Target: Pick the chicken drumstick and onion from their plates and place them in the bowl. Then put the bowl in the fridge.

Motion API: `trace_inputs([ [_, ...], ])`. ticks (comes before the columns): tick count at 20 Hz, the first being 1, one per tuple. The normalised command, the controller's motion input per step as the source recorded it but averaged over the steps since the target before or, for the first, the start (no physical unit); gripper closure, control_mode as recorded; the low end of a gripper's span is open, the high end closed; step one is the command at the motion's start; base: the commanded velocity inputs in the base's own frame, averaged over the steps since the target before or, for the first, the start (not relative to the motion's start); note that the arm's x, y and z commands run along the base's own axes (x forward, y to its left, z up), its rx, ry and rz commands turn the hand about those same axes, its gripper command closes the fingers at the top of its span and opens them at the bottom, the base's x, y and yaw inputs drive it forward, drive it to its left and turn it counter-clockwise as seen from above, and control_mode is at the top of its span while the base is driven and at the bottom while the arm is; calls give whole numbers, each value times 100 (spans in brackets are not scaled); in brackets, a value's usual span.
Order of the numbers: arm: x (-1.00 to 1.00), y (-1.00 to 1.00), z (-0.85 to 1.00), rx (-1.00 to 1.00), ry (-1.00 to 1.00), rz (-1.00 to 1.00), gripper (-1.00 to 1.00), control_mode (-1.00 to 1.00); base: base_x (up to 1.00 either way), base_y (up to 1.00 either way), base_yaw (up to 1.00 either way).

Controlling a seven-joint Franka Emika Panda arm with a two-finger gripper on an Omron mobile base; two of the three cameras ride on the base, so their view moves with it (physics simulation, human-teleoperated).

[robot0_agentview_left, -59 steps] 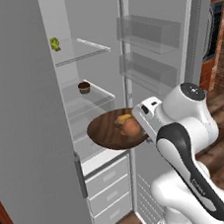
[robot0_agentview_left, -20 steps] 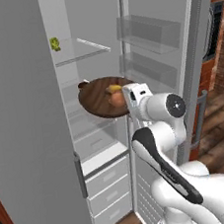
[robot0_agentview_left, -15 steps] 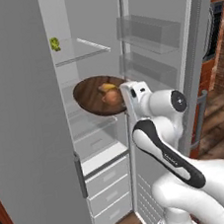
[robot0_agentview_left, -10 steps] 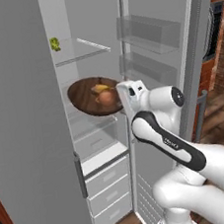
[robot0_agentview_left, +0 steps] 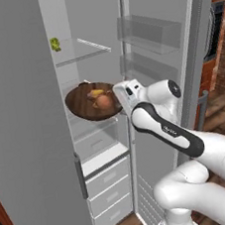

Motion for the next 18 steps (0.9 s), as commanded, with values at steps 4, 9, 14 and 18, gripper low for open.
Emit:
trace_inputs([
  [4,20,4,0,-1,0,-2,100,-100,0,0,0],
  [9,32,7,0,-1,0,-17,100,-100,0,0,0],
  [14,35,7,0,-1,0,-18,100,-100,0,0,0],
  [18,31,13,0,0,0,-7,100,-100,0,0,0],
])
